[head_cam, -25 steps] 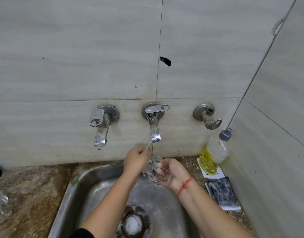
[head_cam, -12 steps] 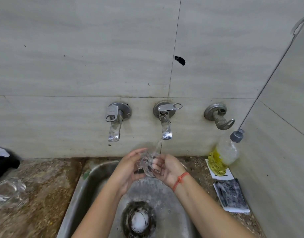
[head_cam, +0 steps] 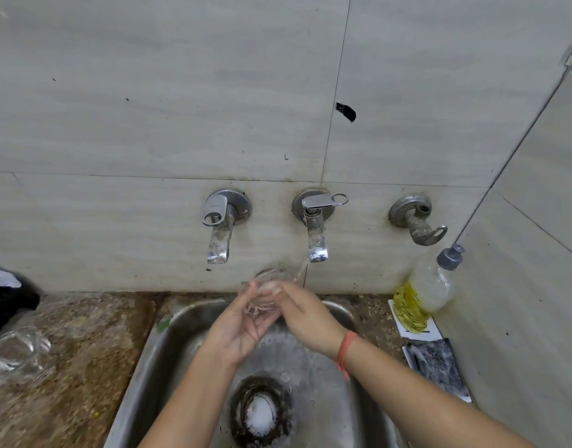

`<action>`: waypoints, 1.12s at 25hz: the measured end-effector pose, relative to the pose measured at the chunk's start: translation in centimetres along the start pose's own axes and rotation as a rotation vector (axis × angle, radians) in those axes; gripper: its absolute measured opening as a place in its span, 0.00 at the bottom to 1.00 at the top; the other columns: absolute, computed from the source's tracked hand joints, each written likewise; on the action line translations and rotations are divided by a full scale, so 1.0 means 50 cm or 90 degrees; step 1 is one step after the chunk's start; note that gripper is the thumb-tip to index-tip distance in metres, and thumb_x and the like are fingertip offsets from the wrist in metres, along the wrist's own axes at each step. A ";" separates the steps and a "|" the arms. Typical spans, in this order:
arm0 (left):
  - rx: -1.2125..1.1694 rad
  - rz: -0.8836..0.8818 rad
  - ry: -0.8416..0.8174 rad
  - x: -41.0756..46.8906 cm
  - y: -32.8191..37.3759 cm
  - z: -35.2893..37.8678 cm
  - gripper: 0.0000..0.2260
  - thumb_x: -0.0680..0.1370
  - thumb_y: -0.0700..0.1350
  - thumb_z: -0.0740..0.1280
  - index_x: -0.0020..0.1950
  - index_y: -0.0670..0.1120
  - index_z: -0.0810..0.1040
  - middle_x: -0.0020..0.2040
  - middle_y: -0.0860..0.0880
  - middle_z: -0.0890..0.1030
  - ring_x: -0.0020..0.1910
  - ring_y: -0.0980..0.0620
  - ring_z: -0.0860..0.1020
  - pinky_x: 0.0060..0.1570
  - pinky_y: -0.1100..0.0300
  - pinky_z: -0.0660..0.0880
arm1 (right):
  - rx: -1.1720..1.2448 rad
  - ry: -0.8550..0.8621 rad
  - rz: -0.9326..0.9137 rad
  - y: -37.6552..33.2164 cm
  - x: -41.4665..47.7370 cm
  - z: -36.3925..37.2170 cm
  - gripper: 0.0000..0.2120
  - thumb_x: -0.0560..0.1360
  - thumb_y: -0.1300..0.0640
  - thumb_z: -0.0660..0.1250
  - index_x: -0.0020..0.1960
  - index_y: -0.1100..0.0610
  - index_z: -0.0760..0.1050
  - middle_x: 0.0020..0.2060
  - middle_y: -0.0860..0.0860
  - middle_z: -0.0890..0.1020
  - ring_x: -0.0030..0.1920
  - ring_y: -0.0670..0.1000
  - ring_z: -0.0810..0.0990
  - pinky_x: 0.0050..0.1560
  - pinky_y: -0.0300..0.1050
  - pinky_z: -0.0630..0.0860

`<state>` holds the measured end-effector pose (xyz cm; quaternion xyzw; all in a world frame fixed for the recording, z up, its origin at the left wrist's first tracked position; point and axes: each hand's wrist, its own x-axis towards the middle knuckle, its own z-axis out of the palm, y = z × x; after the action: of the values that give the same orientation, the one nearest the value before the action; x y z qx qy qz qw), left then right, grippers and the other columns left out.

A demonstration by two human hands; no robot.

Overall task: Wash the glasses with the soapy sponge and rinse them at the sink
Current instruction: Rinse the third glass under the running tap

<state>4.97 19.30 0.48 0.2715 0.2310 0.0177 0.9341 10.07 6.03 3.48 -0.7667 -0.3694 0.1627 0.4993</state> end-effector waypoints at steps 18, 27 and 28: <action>0.044 -0.113 -0.030 0.024 -0.019 -0.005 0.21 0.71 0.58 0.70 0.53 0.43 0.82 0.48 0.44 0.82 0.41 0.48 0.81 0.36 0.58 0.78 | -0.576 -0.041 -0.387 0.058 -0.030 -0.027 0.12 0.80 0.53 0.58 0.51 0.58 0.77 0.47 0.53 0.83 0.51 0.51 0.79 0.67 0.47 0.68; -0.036 -0.050 -0.070 0.023 -0.026 0.021 0.09 0.70 0.43 0.64 0.35 0.40 0.82 0.33 0.45 0.80 0.32 0.49 0.80 0.32 0.60 0.78 | -0.500 -0.010 -0.275 0.003 -0.020 0.005 0.16 0.79 0.50 0.53 0.49 0.57 0.76 0.43 0.54 0.82 0.47 0.55 0.79 0.57 0.47 0.71; -0.003 -0.093 -0.055 0.027 -0.021 0.015 0.08 0.69 0.43 0.64 0.36 0.40 0.81 0.31 0.46 0.79 0.28 0.49 0.78 0.26 0.62 0.76 | -0.563 -0.045 -0.380 0.028 -0.019 -0.019 0.15 0.80 0.52 0.55 0.48 0.58 0.77 0.43 0.54 0.82 0.47 0.54 0.79 0.62 0.47 0.70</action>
<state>6.43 18.25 -0.05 0.2518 0.2100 -0.0617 0.9427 10.55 4.42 2.55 -0.7597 -0.6212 -0.1319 0.1401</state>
